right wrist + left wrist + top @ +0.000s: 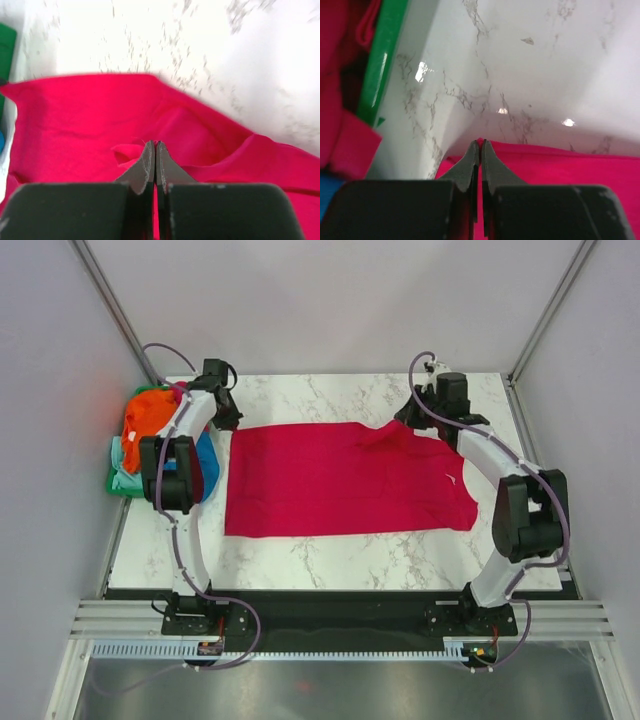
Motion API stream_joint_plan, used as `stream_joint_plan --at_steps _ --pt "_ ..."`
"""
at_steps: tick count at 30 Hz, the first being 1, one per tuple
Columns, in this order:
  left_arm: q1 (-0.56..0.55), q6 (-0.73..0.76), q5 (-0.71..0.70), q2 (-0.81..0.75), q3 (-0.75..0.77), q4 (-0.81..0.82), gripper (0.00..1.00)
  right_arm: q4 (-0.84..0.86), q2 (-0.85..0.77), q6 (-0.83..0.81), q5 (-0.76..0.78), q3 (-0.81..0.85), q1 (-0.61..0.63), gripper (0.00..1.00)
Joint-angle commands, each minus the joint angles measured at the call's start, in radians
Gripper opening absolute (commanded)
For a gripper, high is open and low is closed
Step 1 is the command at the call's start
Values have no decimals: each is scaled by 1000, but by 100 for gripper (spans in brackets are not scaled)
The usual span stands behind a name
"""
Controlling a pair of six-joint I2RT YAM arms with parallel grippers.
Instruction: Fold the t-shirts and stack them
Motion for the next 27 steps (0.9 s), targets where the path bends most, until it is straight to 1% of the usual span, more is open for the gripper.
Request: stream_joint_plan --at_steps 1,6,13,17,18,20,27 --pt "-2 22 3 -162 -62 -6 2 3 -141 -41 9 -7 -39 0" --pt "0 25 -31 -268 -174 1 2 1 -227 -54 14 -118 -76 0" --pt "0 24 -42 -355 -326 24 2 1 -378 -47 20 -242 -145 0" --pt "-2 27 -46 -404 -372 28 2 -3 -455 -44 35 -300 -162 0" --pt "-2 27 -49 -421 -381 29 2 -8 -469 -44 39 -308 -189 0" --pt "0 28 -56 -437 -409 31 2 -11 -506 -43 45 -333 -203 0" --pt "-8 30 -66 -481 -483 37 2 -23 -607 -15 62 -414 -215 0"
